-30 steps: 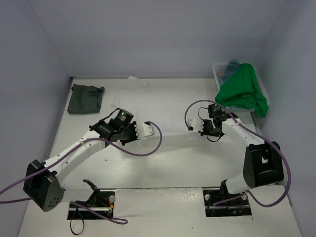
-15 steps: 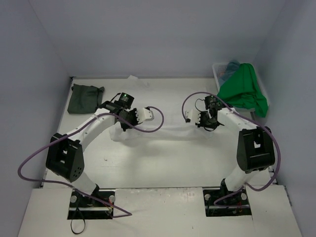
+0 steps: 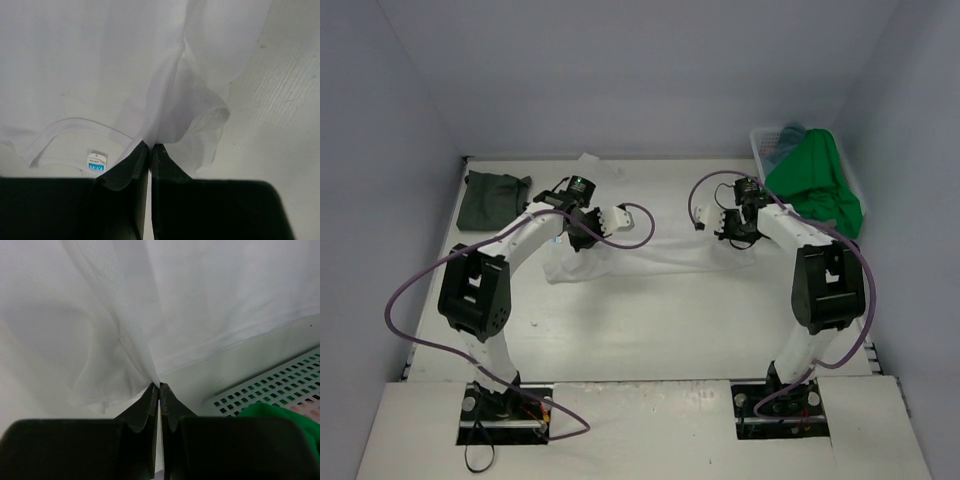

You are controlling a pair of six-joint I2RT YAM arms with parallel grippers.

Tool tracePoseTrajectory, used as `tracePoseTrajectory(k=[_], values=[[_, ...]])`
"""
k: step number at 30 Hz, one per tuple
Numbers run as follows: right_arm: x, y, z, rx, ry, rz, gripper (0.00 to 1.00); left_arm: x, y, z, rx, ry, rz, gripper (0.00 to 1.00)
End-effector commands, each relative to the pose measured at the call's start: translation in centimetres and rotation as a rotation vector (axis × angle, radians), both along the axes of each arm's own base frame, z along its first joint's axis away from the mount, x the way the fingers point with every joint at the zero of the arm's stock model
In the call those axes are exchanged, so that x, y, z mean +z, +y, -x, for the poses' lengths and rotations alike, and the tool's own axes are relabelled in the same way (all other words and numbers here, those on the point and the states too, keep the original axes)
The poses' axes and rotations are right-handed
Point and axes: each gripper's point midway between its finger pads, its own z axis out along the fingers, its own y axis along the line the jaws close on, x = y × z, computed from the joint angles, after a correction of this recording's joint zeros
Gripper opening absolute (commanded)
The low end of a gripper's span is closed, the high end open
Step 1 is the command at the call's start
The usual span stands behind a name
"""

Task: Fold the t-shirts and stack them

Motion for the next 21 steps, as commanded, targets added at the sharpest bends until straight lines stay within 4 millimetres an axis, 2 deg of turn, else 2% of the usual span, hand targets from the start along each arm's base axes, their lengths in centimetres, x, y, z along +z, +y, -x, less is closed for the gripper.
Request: tracePoseTrajectory(k=[1, 2, 11, 17, 21], values=[[1.5, -0.4, -2.7, -0.018, -0.082, 0.016, 0.00, 2.7, -0.6, -2.3, -0.029, -0.097, 0.037, 0.00], [1.7, -0.3, -3.2, -0.022, -0.092, 0.016, 0.00, 2.7, -0.6, -2.5, -0.030, -0.105, 0.034, 0.00], [-0.5, -0.5, -5.6, -0.040, -0.085, 0.082, 0.00, 2.1, 0.4, -5.8, 0.015, -0.141, 0.009, 0.00], [-0.5, -0.6, -7.1, -0.070, -0.114, 0.085, 0.00, 2.9, 0.5, -8.4, 0.053, -0.189, 0.007, 0.01], [-0.2, -0.4, -8.3, -0.101, -0.151, 0.063, 0.00, 2.9, 0.1, -9.5, 0.069, -0.195, 0.018, 0.06]])
